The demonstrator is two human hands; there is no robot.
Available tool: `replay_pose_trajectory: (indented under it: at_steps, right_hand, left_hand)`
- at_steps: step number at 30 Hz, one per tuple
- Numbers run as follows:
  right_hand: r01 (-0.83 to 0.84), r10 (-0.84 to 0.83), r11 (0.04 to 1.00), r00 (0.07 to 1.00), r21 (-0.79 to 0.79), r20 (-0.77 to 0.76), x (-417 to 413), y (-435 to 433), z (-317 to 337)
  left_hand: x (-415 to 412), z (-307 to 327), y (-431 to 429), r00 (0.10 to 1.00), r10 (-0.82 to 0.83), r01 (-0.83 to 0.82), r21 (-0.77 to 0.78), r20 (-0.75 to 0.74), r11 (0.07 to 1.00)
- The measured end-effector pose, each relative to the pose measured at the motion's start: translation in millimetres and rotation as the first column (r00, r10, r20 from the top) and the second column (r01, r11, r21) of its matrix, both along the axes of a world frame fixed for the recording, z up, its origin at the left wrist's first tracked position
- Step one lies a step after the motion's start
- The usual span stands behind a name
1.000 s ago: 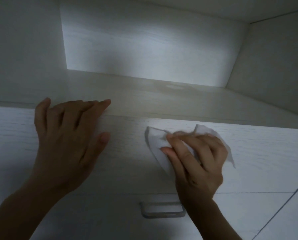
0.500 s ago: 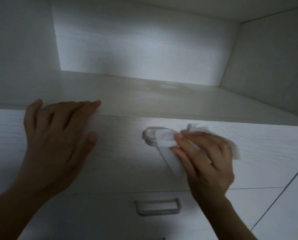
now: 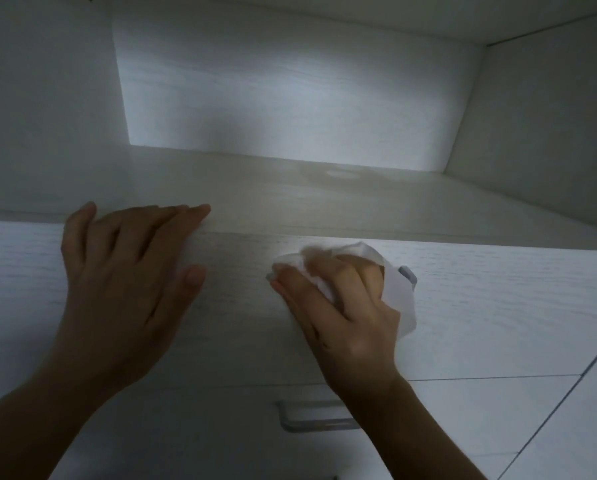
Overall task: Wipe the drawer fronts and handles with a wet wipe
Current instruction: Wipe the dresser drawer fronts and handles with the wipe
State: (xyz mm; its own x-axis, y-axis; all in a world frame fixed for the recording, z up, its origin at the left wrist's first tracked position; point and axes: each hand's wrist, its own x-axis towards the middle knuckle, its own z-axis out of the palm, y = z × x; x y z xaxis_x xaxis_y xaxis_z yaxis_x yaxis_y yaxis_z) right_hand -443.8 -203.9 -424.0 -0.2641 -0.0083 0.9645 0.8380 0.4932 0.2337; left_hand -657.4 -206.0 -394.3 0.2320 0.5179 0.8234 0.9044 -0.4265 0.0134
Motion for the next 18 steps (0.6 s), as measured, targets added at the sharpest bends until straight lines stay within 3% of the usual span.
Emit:
replay_pose_trajectory:
  at_steps: [5, 18]
  right_hand:
    - [-0.010, 0.008, 1.000, 0.992, 0.012, 0.124, 28, -6, -9]
    - [-0.059, 0.066, 0.995, 0.993, -0.078, 0.099, 19, -10, -4]
  left_hand:
    - [0, -1, 2, 0.999, -0.016, 0.016, 0.003, 0.031, 1.000]
    - [1, -2, 2, 1.000, -0.015, 0.015, 0.009, 0.025, 1.000]
